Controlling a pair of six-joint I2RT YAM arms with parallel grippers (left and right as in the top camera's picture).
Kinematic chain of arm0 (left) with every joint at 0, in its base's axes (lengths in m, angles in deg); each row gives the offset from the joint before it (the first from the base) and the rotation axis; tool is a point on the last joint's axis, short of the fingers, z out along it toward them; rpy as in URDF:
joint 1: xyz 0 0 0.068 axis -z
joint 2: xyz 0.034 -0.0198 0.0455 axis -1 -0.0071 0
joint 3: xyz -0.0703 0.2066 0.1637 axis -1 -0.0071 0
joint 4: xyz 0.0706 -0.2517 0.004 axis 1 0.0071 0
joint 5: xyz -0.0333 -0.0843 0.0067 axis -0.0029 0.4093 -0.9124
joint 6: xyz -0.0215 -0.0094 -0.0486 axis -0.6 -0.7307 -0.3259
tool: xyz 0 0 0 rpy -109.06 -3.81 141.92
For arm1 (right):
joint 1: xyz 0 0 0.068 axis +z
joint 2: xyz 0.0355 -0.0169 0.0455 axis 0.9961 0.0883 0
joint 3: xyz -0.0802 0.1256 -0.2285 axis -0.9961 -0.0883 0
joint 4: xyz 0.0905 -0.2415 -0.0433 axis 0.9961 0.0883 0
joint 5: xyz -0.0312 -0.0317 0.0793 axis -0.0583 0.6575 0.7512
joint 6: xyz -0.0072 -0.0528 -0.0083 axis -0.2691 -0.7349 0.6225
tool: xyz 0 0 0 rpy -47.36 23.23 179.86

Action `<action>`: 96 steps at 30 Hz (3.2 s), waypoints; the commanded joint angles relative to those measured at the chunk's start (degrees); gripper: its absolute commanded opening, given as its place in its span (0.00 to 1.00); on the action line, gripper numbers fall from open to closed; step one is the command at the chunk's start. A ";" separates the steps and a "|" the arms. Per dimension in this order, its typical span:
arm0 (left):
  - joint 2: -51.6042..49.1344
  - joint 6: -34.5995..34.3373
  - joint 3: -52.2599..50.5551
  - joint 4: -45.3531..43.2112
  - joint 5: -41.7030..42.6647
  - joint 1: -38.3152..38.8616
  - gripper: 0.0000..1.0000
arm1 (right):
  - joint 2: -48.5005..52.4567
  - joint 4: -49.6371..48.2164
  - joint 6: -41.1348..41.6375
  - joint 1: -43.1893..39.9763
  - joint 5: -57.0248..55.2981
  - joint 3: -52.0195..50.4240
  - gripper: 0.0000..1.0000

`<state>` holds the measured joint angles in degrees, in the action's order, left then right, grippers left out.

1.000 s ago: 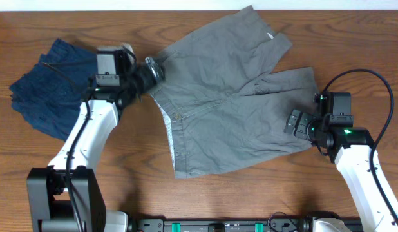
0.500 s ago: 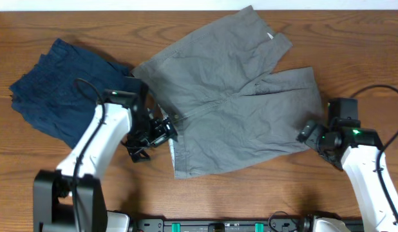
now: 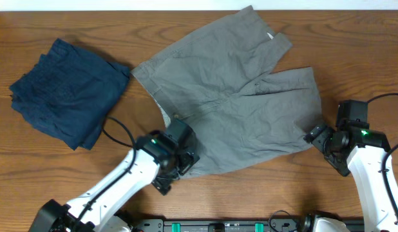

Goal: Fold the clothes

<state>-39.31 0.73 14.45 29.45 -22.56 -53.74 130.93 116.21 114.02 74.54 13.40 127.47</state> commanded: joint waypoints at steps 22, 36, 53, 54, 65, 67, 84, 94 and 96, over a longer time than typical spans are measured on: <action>0.20 -15.37 -8.66 -10.25 -3.52 2.69 0.06 | -0.57 -1.33 1.03 -0.48 -0.59 -2.08 0.99; 8.66 -5.25 -8.50 -4.09 -3.34 2.69 0.06 | 0.09 -29.00 0.96 -0.46 3.19 -15.26 0.99; 14.95 -3.32 -8.48 -1.79 -8.79 2.69 0.06 | 9.46 -29.22 3.78 -0.72 3.76 -15.54 0.01; 14.95 -2.62 -8.48 -1.81 -8.79 2.69 0.06 | 9.09 -28.48 3.78 -0.98 3.21 -15.26 0.01; 18.10 15.58 0.74 5.95 -12.35 2.54 0.06 | 0.66 -2.60 -5.60 -8.66 0.24 1.09 0.01; 19.58 16.70 3.80 9.92 -14.14 2.54 0.06 | -0.63 2.14 -8.17 -9.99 0.28 4.39 0.01; 19.65 19.61 8.07 -10.23 -27.76 -7.56 0.06 | -0.44 -10.34 -19.82 -8.04 18.58 15.43 0.01; -0.61 20.24 8.09 -36.65 -15.02 -24.33 0.06 | 14.69 -42.86 -18.21 1.44 18.51 15.43 0.01; -4.46 20.24 8.09 -41.27 -15.06 -25.64 0.06 | 18.71 -49.57 -17.16 3.13 18.51 15.43 0.01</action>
<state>-40.10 19.99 22.01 -9.23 -36.99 -76.80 146.04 70.49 95.92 76.27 34.58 142.07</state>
